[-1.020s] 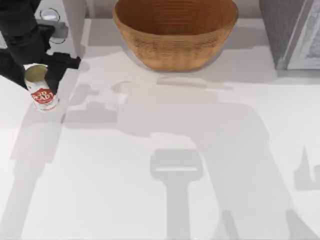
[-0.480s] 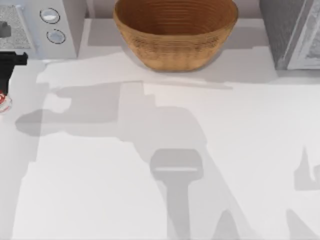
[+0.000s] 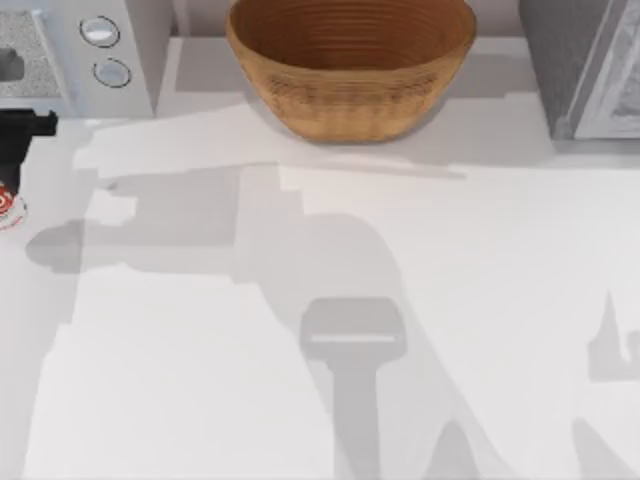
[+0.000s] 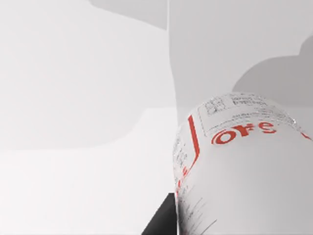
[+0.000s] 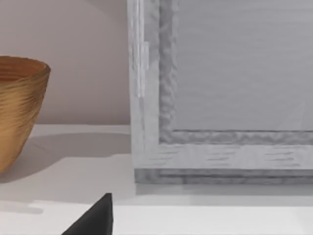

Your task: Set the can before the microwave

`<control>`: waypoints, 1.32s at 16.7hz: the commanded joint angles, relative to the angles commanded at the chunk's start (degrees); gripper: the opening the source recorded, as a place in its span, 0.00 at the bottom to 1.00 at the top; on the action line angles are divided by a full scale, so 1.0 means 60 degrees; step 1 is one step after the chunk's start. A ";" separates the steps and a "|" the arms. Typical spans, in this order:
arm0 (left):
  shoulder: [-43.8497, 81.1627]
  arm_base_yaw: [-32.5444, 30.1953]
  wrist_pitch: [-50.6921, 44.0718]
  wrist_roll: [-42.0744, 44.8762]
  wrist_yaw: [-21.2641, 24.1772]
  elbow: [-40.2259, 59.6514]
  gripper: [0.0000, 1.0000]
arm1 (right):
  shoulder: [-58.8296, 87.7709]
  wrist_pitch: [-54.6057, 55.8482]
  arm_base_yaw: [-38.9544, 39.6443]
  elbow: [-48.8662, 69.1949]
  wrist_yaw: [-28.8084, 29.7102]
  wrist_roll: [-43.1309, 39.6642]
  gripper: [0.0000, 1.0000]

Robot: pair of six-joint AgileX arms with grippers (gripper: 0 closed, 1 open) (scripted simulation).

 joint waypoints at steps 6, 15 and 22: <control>0.0000 0.0000 0.0000 0.0000 0.0000 0.0000 0.38 | 0.0000 0.0000 0.0000 0.0000 0.0000 0.0000 1.00; 0.0000 0.0000 0.0000 0.0000 0.0000 0.0000 1.00 | 0.0000 0.0000 0.0000 0.0000 0.0000 0.0000 1.00; 0.0000 0.0000 0.0000 0.0000 0.0000 0.0000 1.00 | 0.0000 0.0000 0.0000 0.0000 0.0000 0.0000 1.00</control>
